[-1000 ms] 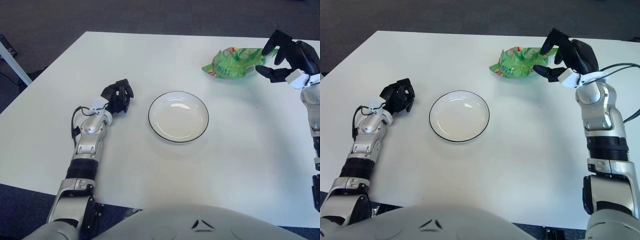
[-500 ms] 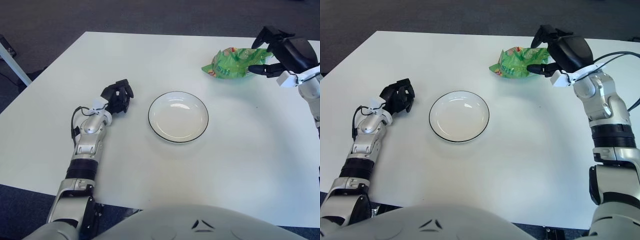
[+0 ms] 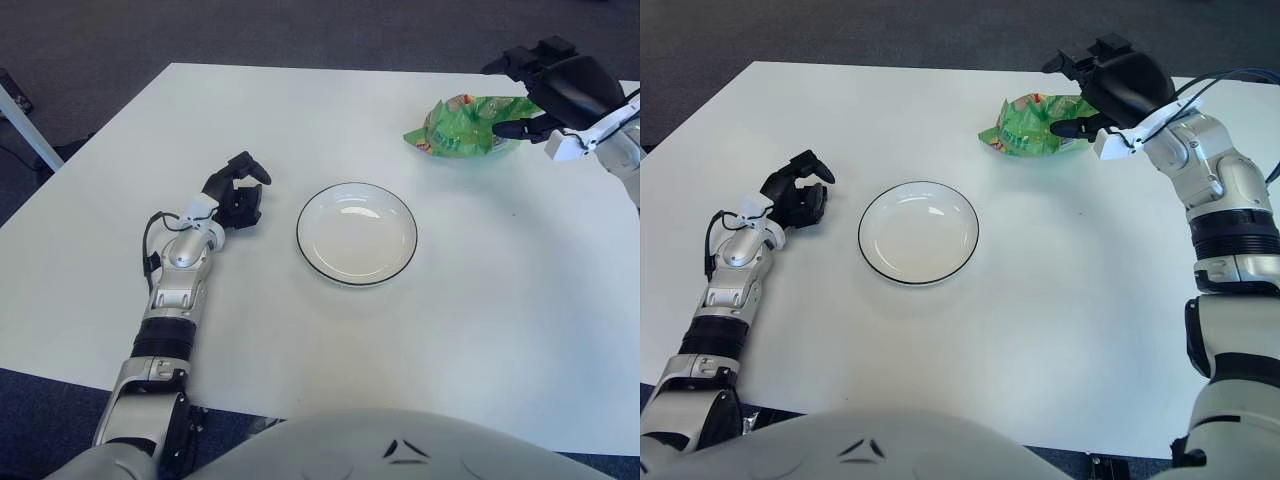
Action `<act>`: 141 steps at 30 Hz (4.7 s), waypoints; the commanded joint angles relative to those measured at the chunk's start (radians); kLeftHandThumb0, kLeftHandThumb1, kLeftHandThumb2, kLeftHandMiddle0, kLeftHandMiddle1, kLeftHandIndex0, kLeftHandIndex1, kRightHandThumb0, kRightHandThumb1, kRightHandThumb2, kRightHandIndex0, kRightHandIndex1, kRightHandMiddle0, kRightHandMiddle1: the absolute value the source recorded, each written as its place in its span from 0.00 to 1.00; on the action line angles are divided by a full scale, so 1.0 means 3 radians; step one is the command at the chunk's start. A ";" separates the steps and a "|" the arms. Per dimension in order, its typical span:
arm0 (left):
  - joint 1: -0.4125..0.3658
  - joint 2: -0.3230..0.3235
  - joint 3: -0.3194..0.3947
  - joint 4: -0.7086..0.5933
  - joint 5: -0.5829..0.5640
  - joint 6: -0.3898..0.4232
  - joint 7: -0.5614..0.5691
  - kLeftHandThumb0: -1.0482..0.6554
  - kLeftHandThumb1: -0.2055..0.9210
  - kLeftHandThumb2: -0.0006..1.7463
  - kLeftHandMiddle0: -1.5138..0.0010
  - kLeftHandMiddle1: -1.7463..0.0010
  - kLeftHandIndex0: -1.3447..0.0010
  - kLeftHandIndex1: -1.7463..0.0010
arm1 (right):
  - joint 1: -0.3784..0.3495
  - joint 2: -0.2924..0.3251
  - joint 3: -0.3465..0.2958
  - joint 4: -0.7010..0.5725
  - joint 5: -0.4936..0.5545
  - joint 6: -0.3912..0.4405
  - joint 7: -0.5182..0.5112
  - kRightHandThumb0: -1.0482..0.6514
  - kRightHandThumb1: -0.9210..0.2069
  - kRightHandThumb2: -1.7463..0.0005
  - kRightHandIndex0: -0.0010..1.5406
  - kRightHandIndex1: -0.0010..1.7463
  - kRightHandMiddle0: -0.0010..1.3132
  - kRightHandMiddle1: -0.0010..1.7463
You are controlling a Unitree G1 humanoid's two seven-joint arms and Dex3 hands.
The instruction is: Put the snack into the plate.
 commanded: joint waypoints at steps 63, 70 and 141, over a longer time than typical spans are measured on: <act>0.0287 0.0026 -0.0090 0.0129 0.0490 -0.0374 0.0257 0.37 0.68 0.58 0.22 0.00 0.68 0.00 | -0.1096 0.0737 0.0882 0.2379 -0.0024 0.0763 0.0451 0.00 0.00 0.35 0.00 0.00 0.00 0.07; 0.0295 0.0055 -0.0139 0.0085 0.0627 -0.0384 0.0338 0.37 0.68 0.59 0.22 0.00 0.68 0.00 | -0.0965 0.0811 0.0957 0.2524 -0.0038 0.1011 0.0435 0.00 0.00 0.34 0.00 0.00 0.00 0.08; 0.0264 0.0152 -0.0316 0.0170 0.0891 -0.0566 0.0478 0.37 0.67 0.59 0.29 0.00 0.68 0.00 | 0.0671 0.0251 0.0491 0.0922 0.0447 0.0547 -0.1016 0.57 0.28 0.44 0.16 0.99 0.26 1.00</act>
